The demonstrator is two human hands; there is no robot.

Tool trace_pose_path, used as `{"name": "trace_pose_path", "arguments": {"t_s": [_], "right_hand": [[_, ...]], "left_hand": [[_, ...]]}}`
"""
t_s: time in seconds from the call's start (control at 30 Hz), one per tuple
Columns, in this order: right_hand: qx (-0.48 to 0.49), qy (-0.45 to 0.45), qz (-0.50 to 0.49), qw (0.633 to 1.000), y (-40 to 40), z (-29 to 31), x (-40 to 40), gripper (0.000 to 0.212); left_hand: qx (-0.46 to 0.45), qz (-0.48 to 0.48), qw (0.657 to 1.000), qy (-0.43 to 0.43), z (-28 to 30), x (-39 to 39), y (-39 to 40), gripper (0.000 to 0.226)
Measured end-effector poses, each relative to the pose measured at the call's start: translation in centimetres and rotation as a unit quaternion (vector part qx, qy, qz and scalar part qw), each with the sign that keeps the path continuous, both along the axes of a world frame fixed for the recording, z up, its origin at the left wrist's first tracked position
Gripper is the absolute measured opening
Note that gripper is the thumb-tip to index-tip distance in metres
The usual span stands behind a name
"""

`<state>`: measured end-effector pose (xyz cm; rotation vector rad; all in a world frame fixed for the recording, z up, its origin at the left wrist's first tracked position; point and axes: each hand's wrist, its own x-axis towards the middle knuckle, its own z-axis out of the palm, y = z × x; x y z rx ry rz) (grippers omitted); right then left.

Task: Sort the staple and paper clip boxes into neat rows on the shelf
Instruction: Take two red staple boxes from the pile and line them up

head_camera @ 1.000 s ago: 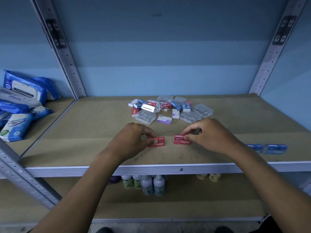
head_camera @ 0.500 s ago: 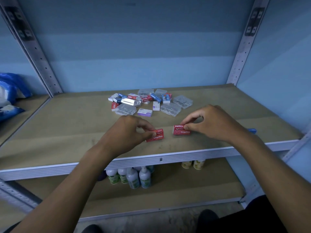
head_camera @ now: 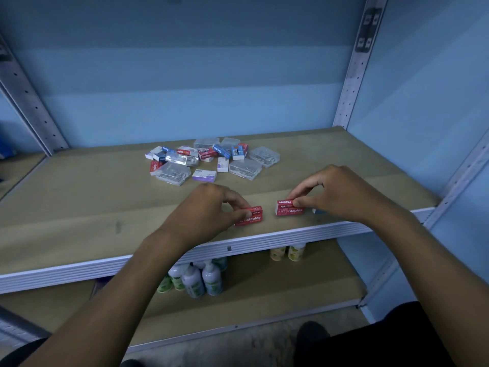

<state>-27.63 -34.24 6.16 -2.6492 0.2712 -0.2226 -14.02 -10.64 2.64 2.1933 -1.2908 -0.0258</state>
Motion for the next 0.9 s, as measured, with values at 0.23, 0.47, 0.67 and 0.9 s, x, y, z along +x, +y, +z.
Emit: {"name": "trace_pose_path", "arguments": {"t_s": [0.23,0.47,0.67,0.9], "right_hand": [[0.006,0.0,0.005,1.0,-0.2,-0.4,-0.2,0.012],[0.023,0.015,0.004,1.0,-0.2,-0.4,-0.3,0.013],[0.03,-0.056,-0.014,0.998,-0.1,-0.1,0.1,0.028],[-0.001,-0.067,-0.021,0.998,0.9,-1.5,3.5,0.04]], "left_hand": [[0.009,0.001,1.0,0.007,-0.2,-0.2,-0.5,0.015],[0.005,0.0,1.0,0.002,-0.2,-0.3,-0.5,0.018],[-0.024,0.019,1.0,0.006,0.5,0.2,0.6,0.026],[0.018,0.084,0.993,-0.081,0.3,3.8,3.5,0.036]]}}
